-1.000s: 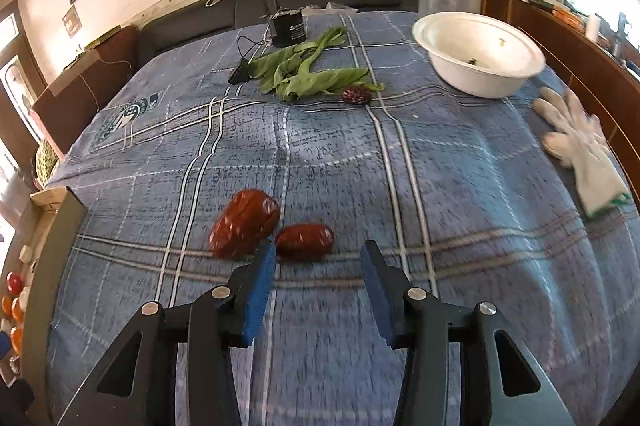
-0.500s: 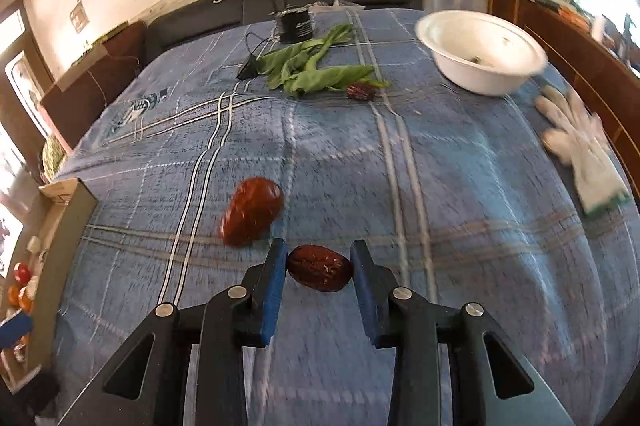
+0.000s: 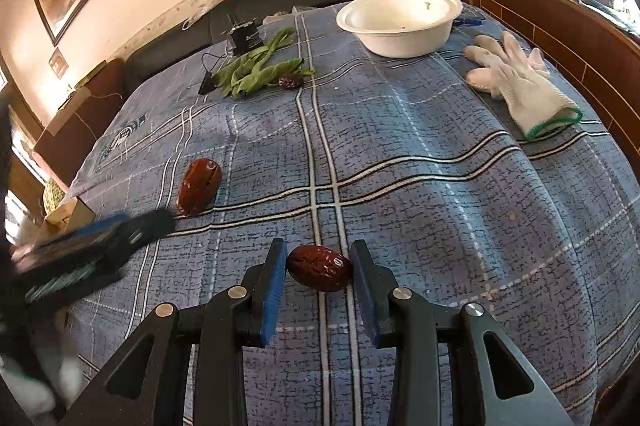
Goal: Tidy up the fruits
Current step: 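Grasp a dried date with the right gripper while the left gripper grasps the other date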
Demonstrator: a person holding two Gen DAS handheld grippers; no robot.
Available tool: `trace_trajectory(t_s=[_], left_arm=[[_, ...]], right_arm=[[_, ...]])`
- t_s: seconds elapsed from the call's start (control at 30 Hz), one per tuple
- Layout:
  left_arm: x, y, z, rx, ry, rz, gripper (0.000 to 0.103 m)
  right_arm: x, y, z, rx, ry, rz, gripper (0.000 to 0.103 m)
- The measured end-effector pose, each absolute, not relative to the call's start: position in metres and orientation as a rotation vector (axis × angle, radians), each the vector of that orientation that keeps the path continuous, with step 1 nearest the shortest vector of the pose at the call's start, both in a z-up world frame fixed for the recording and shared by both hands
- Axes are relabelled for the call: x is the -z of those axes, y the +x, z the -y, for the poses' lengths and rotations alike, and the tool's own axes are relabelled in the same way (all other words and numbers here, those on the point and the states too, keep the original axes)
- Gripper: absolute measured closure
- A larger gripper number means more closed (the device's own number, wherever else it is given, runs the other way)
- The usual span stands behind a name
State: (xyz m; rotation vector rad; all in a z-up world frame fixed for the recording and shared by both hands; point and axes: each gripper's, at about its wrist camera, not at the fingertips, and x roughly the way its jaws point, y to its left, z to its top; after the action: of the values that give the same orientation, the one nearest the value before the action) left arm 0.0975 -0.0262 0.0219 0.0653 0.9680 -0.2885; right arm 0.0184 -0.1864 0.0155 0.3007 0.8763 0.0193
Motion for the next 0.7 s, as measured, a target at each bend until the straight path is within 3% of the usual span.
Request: trace_trajectory(t_s=[0.13,0.2,0.27,0.3,0.7], left_arm=[[-0.011,0.112,0.038,0.281,0.104,-0.985,0.035],[-0.008,0.112,0.042,0.279,0.124,-0.977,0.040],[-0.008,0.108,0.044,0.274,0.157,-0.953,0.068],[-0.008,0.106,0.045,0.278,0.165,-0.949,0.075],[-0.065,0.025,-0.039,0.365,-0.124,-0.924,0.074]], right_arm=[[-0.016,0.018,0.183,-0.039,0.298,-0.875,0.068],[-0.016,0.018,0.183,-0.046,0.300,-0.873,0.068],[-0.016,0.017,0.182,-0.048,0.297,-0.871,0.068],[-0.016,0.017,0.181,-0.048,0.296,-0.870,0.068],[-0.020,0.011,0.187,-0.085,0.357,-0.831,0.068]])
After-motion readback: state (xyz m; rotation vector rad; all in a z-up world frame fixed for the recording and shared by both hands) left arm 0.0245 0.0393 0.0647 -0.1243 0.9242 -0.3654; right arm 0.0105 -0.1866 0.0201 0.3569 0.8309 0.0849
